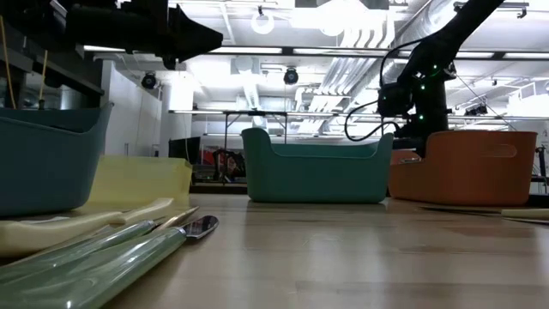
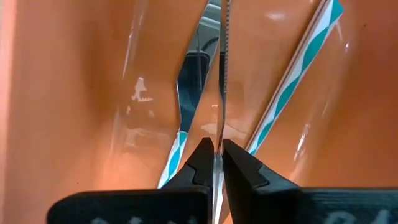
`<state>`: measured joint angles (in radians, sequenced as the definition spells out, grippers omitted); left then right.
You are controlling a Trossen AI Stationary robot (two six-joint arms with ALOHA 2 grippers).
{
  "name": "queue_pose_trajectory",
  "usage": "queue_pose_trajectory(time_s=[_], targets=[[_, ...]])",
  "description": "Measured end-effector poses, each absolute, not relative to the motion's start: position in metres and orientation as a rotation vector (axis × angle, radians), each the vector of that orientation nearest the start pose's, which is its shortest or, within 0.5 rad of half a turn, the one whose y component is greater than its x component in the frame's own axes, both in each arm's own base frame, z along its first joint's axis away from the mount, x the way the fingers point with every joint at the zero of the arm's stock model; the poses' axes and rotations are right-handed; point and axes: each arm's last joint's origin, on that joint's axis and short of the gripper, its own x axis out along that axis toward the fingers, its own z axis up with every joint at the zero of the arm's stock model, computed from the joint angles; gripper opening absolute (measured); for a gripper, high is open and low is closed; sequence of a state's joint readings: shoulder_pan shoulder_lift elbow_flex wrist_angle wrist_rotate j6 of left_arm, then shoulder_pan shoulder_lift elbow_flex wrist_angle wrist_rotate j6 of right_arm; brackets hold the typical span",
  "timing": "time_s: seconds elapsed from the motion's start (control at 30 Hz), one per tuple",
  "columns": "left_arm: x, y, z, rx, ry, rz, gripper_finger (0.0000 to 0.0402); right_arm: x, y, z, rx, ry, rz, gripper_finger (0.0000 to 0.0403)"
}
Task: Sort silverware by color (type)
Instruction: Put the blue patterned knife into the orange bin
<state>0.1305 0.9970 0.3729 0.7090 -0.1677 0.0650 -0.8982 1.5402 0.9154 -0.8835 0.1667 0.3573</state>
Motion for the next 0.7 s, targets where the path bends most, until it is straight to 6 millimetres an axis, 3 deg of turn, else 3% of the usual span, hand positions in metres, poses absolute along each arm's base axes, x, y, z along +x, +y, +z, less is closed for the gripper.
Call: queue_pose_trajectory(time_s=[0.37, 0.7], targets=[[0.204, 0.032, 0.239, 0.063, -0.075, 0.301, 0.0106, 0.153, -0.2, 0.177, 0.806, 1.334, -1.1, 0.0018], [0.204, 0.032, 0.239, 0.089, -0.07, 0.302, 0.0106, 0.154, -0.202, 0.188, 0.712, 1.383, -1.036, 0.0152]])
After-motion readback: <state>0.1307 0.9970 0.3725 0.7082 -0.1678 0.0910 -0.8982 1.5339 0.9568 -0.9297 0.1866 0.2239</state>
